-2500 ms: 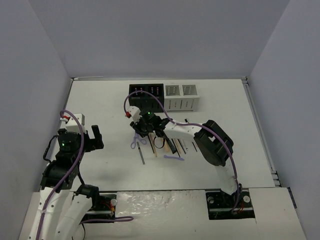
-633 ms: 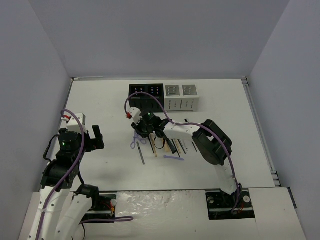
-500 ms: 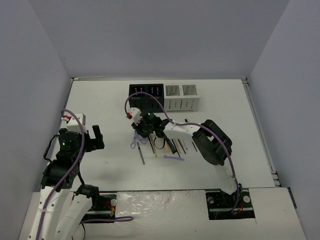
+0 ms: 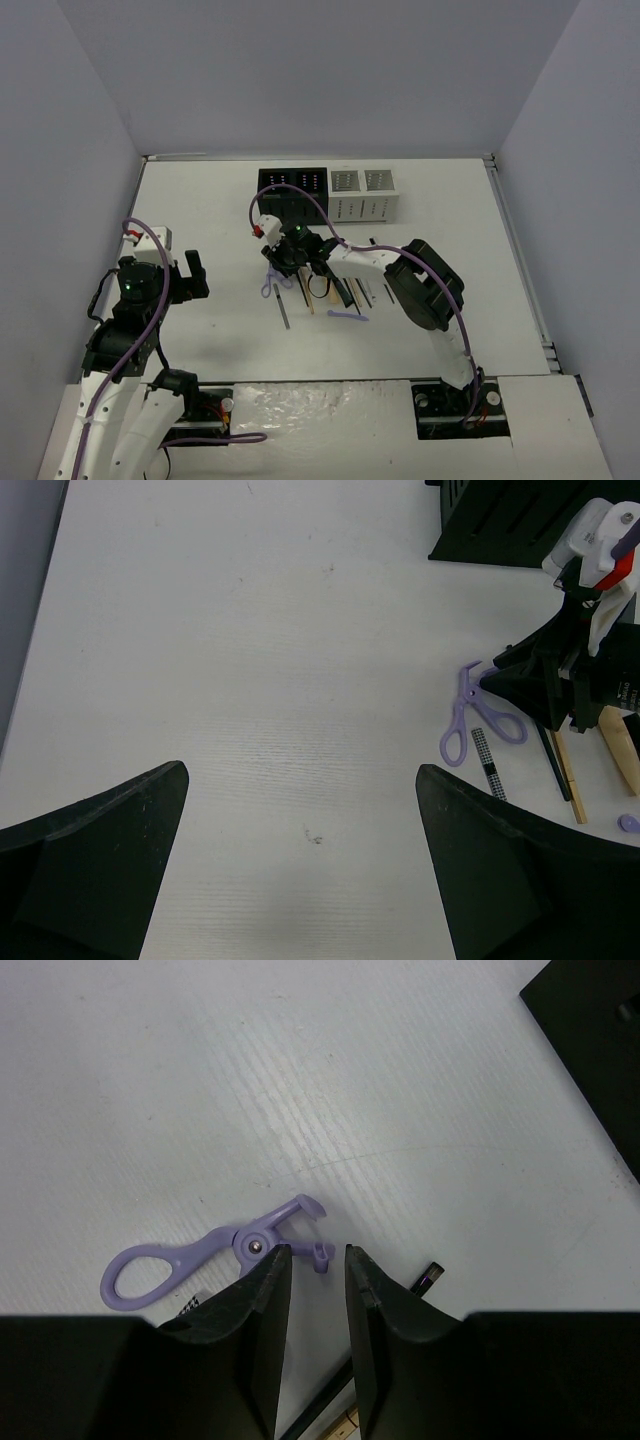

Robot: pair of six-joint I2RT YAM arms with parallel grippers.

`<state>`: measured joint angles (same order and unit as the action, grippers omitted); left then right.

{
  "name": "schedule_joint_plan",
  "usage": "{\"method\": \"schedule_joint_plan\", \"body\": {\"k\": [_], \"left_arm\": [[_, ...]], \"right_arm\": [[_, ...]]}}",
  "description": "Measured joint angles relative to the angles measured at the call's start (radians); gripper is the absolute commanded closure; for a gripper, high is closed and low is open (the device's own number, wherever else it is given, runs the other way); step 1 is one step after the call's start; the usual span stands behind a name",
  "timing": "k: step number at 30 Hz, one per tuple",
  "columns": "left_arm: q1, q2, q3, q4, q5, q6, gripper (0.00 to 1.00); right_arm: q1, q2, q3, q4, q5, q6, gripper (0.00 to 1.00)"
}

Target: Organize the makeup

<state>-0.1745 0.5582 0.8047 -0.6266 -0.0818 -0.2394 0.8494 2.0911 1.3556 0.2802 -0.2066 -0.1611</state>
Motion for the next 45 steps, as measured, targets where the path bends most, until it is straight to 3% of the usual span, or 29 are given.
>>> {"method": "schedule_joint_plan", "body": {"k": [22,39,45], "left_arm": [[0.000,0.005,0.000,0.000,0.004,0.000,0.03],[0.000,0.005,0.000,0.000,0.007,0.000,0.03],[0.000,0.005,0.000,0.000,0.007,0.000,0.03]], "right_arm": [[0.000,0.000,0.006,-0.003,-0.005,-0.005,0.79],[0.000,0.000,0.022,-0.016,-0.011,-0.008,0.99],[0.000,0.000,0.037,-0.017,-0.011,-0.011,1.00]]}}
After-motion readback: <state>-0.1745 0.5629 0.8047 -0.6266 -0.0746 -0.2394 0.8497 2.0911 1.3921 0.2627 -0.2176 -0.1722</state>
